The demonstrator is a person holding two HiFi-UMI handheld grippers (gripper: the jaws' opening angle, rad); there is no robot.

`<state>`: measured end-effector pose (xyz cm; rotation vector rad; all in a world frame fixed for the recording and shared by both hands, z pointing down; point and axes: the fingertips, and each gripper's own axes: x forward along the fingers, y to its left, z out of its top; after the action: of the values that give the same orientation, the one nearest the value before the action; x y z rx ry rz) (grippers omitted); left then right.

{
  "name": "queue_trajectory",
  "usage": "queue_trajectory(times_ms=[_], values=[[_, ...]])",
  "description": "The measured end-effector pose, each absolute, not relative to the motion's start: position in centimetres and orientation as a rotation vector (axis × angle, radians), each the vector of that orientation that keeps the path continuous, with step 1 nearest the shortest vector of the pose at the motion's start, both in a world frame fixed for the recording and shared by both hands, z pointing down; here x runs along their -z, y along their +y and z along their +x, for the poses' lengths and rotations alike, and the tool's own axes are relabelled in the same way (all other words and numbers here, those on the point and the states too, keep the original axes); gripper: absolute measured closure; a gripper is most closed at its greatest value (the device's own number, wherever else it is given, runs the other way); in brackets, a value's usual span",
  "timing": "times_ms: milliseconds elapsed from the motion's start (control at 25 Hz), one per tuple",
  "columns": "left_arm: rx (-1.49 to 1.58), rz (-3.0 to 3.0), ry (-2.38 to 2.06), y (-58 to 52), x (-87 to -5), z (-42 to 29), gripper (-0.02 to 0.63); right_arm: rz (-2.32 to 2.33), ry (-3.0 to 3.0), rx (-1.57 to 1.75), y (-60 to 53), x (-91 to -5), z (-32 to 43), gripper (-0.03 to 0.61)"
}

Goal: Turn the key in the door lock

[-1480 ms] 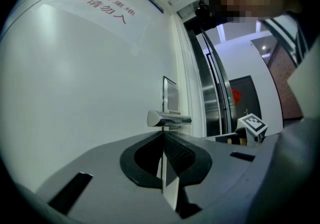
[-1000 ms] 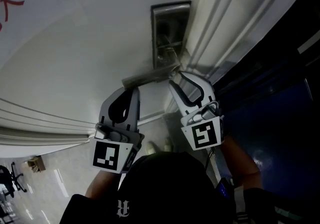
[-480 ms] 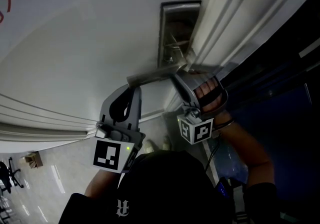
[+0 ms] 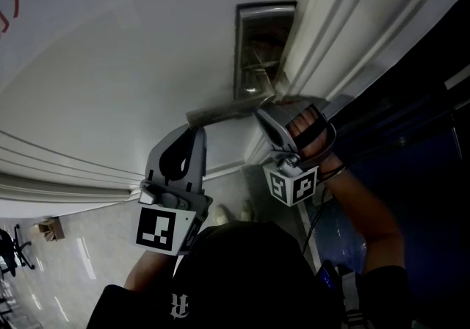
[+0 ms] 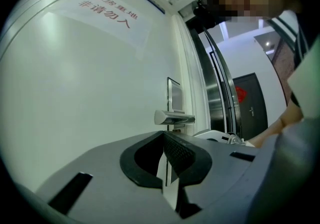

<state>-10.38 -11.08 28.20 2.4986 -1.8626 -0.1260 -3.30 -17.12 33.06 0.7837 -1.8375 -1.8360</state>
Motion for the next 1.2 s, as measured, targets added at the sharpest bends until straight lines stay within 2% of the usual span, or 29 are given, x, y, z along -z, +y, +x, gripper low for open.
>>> queue_trajectory(times_ms=[160, 520, 1200], values=[[0.12, 2.499, -1.874, -11.1, -28.0, -10.1, 0.606, 0.869, -2.019, 1.696, -17.3, -32.6, -3.2, 0.558], [0.106, 2.5, -1.887, -10.9, -27.8, -9.7, 0.607, 1.148, -2.566, 1.048, -17.6, -31.6, -2.8, 0.557], [0.097, 2.524, -1.855, -10.9, -27.9, -9.2, 0.606, 1.321, -3.133, -0.718, -18.9, -32.0, -1.1, 0.555]])
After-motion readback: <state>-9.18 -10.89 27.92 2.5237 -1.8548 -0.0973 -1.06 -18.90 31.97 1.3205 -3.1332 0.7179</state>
